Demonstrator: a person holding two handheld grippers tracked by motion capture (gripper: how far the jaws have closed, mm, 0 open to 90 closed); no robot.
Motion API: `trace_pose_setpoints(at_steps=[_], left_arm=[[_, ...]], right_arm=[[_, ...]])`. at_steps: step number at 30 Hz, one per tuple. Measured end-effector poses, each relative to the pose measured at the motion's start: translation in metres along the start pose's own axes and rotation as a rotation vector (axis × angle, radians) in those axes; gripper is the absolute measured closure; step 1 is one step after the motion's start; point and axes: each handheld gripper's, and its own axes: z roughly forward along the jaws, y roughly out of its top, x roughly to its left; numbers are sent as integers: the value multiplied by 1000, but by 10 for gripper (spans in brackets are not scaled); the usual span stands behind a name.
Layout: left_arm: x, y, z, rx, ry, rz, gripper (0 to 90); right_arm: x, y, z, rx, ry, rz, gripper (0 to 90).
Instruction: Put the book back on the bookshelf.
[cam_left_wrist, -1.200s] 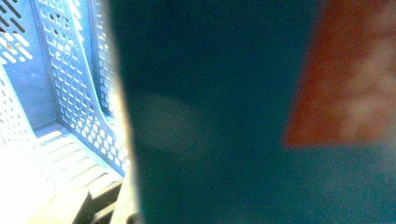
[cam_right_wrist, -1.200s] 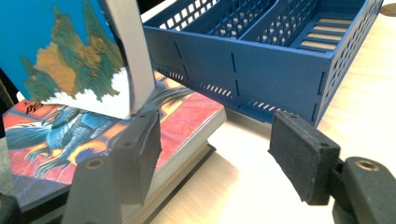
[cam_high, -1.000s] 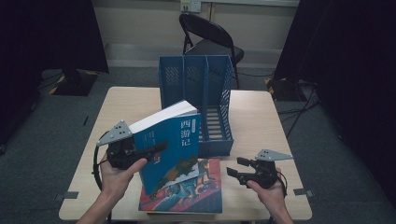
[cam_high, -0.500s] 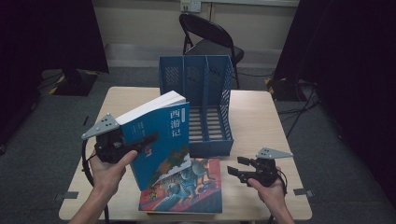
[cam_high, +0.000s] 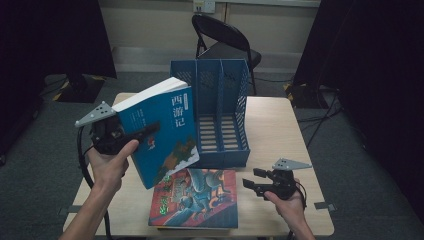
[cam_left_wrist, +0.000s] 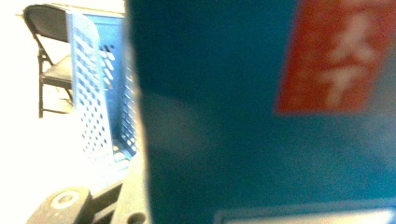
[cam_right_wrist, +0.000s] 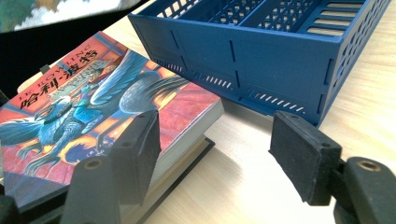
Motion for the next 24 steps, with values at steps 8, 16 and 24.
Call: trace_pose_setpoints(at_steps=[8, 16, 24], left_arm=[[10, 14, 22, 3, 37, -45, 618], [12, 28, 37, 14, 112, -26, 618], [15, 30, 57, 52, 172, -41, 618]], right_arm=[[0, -1, 3, 13, 1, -6, 330], [-2, -3, 1, 13, -4, 0, 332], [-3, -4, 5, 22, -3, -4, 331]])
